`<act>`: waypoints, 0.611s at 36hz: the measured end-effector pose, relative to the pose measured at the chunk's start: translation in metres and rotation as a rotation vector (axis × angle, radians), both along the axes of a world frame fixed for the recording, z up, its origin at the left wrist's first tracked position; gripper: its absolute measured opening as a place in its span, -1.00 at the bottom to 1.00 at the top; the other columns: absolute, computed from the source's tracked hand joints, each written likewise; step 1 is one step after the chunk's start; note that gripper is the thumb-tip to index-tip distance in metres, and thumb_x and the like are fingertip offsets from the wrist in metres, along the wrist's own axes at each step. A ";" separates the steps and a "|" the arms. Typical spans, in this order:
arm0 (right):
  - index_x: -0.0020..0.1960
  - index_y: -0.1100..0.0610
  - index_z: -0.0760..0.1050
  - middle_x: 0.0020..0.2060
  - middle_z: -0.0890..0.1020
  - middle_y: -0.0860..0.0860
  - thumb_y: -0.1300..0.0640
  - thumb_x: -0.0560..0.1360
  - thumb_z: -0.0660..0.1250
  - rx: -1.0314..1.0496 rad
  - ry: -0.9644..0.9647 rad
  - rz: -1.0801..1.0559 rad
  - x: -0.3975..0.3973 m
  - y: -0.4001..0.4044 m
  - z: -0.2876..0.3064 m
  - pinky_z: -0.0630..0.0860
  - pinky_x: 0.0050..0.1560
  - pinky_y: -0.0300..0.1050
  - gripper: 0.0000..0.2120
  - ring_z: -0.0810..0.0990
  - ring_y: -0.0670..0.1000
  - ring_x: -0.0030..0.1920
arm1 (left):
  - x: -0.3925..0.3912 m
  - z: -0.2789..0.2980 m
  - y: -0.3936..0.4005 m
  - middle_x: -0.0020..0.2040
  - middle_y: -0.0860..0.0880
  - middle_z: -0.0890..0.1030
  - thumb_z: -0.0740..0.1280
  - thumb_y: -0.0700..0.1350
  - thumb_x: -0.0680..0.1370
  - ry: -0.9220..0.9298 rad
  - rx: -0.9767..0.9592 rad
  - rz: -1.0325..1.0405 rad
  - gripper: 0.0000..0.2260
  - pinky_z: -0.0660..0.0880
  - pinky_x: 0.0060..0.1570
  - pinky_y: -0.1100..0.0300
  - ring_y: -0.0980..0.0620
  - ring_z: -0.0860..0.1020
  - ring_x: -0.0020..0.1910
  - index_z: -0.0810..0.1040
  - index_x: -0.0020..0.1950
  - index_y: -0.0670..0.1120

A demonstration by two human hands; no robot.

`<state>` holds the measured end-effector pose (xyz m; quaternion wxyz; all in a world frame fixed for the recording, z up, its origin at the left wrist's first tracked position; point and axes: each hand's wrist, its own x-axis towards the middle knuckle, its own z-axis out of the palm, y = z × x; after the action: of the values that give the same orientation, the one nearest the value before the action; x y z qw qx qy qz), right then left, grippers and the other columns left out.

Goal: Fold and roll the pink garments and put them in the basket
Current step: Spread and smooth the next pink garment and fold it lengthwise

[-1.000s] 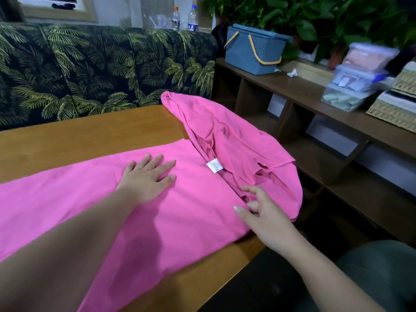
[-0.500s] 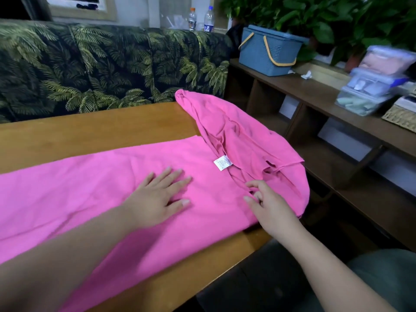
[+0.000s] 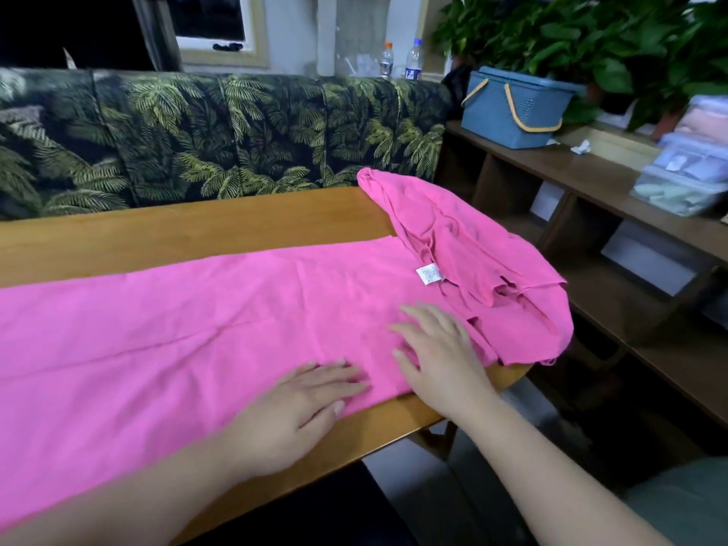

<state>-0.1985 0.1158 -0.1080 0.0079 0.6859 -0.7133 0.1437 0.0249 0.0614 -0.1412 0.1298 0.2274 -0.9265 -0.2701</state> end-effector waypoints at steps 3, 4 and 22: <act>0.47 -0.09 0.26 0.53 0.12 -0.13 -0.09 0.60 0.11 0.087 -0.037 0.150 0.018 -0.008 -0.005 -0.15 0.53 0.01 -0.56 -0.04 -0.08 0.54 | 0.005 0.009 -0.009 0.38 0.27 0.32 0.03 0.23 0.53 0.196 0.130 0.160 -0.59 0.07 0.37 0.48 0.36 0.24 0.40 0.39 0.32 0.20; 0.50 -0.12 0.20 0.54 0.07 -0.14 -0.13 0.59 0.09 0.117 -0.045 0.174 0.021 -0.011 -0.007 -0.19 0.51 0.00 -0.52 -0.08 -0.09 0.54 | 0.012 0.010 -0.017 0.40 0.25 0.29 0.01 0.20 0.51 0.167 0.057 0.212 -0.56 0.07 0.38 0.47 0.31 0.26 0.40 0.38 0.35 0.17; 0.29 0.10 0.47 0.29 0.46 0.05 0.03 0.58 0.23 -0.014 -0.096 -0.247 -0.030 -0.033 0.002 0.27 0.30 -0.05 -0.68 0.36 0.08 0.29 | 0.040 0.003 -0.054 0.58 0.12 -0.06 -0.56 0.48 0.25 -0.376 -0.231 0.362 -0.06 -0.19 0.48 -0.01 0.08 -0.16 0.55 -0.02 0.54 0.22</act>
<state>-0.2283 0.0829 -0.1058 -0.0040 0.5852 -0.7909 0.1792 0.0644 0.0071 -0.1384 0.0267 0.4191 -0.9032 -0.0883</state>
